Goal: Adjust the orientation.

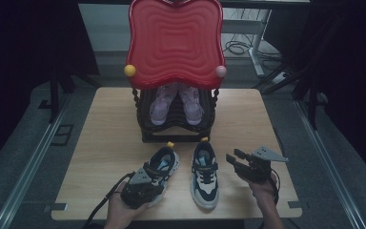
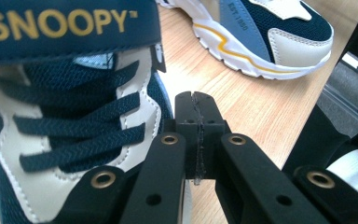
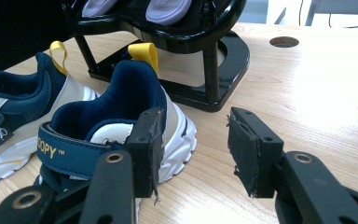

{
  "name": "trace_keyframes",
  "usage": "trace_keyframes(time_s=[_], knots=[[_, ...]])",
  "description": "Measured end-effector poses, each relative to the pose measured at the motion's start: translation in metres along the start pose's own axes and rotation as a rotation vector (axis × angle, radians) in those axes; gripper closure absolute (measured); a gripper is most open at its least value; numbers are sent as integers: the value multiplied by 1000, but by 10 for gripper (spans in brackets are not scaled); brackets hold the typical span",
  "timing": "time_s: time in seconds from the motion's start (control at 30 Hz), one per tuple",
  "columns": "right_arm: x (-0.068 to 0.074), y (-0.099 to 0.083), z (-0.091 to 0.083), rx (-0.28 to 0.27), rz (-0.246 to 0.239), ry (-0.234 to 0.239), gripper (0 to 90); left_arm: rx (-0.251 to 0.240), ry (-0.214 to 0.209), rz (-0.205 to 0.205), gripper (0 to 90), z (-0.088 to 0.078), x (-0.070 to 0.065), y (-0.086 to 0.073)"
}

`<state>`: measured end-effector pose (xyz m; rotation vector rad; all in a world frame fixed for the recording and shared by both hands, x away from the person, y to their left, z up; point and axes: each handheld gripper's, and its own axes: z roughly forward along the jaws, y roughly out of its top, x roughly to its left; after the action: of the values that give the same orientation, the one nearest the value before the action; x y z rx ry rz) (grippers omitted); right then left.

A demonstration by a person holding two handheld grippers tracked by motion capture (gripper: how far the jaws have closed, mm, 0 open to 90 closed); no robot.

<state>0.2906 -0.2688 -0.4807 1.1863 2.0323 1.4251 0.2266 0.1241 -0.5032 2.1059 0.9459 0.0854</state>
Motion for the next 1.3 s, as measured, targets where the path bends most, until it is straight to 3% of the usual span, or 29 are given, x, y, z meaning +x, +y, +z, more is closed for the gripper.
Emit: trace_keyframes(time_s=[0.33,0.8,1.3], knots=[[-2,0,-1,-3,10,-3,546,-4,-4,-57,900,-13,17,-11],[-5,0,-2,-4,23,-3,546,7,32,-130,899,-23,42,-29],[-7,-1,-1,-5,27,-5,546,8,57,-175,896,-31,62,-33]])
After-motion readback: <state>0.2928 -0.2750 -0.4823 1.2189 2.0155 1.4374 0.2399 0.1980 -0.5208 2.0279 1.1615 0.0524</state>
